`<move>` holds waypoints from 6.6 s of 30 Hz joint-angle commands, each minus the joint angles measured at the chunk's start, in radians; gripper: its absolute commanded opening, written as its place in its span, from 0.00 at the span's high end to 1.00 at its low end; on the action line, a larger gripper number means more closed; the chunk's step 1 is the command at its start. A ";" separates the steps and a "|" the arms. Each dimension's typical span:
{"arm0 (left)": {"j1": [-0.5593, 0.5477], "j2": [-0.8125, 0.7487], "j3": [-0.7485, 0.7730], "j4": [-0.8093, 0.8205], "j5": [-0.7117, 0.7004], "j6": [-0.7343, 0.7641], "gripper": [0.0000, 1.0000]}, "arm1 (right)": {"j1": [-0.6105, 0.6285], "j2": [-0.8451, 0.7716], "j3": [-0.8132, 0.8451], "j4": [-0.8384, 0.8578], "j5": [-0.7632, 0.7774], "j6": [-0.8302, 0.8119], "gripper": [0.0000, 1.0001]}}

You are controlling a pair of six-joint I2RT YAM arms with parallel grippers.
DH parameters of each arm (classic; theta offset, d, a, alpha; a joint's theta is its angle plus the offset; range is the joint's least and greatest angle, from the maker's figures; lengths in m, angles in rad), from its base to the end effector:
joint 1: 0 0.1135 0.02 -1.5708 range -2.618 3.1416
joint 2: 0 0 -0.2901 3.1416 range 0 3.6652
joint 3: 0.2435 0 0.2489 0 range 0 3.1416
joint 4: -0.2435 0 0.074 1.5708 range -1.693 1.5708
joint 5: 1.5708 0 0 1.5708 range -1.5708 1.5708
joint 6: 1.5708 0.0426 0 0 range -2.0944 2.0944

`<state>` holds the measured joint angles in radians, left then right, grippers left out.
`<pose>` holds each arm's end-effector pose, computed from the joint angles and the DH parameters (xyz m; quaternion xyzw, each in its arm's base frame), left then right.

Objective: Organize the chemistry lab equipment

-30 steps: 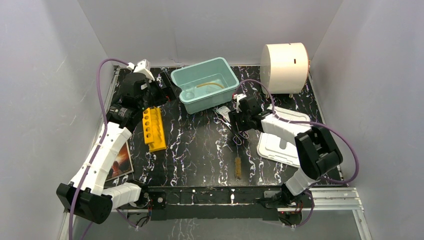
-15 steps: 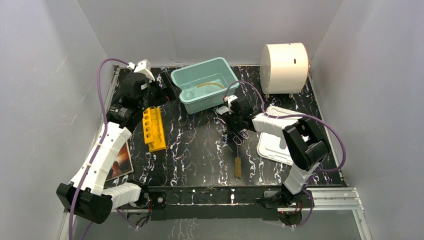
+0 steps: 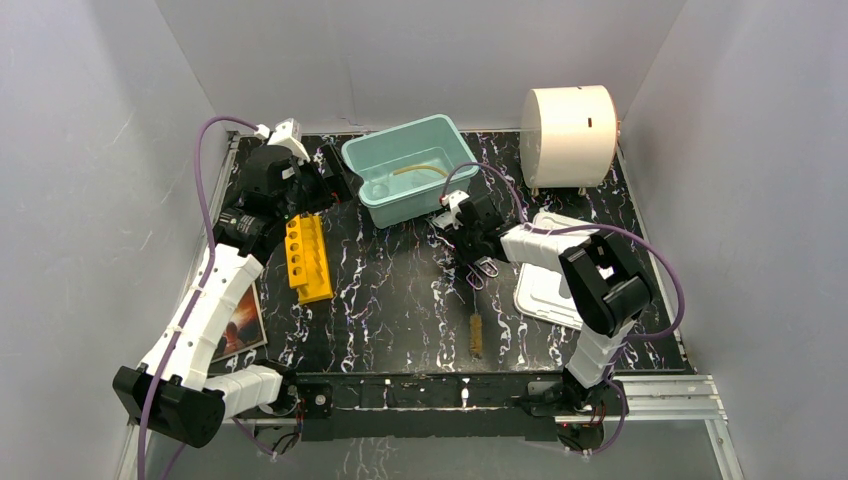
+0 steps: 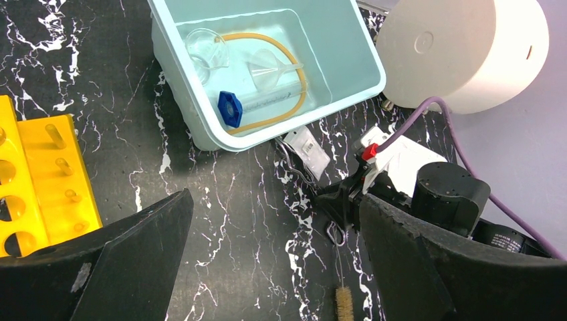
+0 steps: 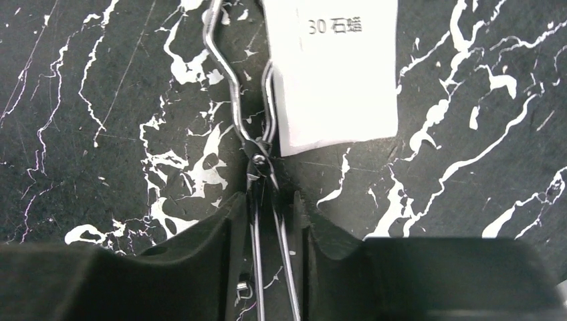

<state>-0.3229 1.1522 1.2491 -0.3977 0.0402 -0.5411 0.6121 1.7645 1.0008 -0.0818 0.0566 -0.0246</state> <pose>0.2347 -0.0803 0.4271 -0.0758 0.8014 -0.2630 0.5318 0.3035 0.2101 0.1873 -0.2830 0.8908 0.0773 0.3471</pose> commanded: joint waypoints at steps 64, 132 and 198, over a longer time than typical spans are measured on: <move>-0.129 0.194 -0.134 0.407 0.413 -0.295 0.09 | 0.010 -0.447 -0.018 0.034 0.238 -0.278 0.93; -0.214 0.398 0.050 0.724 1.030 -0.142 1.00 | -0.131 -0.403 0.333 0.025 -0.492 0.582 0.29; -0.111 0.985 0.901 -0.151 0.170 0.742 1.00 | -0.174 -0.643 0.071 0.009 -0.068 0.423 0.22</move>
<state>-0.4397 2.1414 2.0678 -0.5098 0.2344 0.0917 0.4416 1.1706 1.0988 -0.0807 -0.0254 0.4107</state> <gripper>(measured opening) 0.074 0.782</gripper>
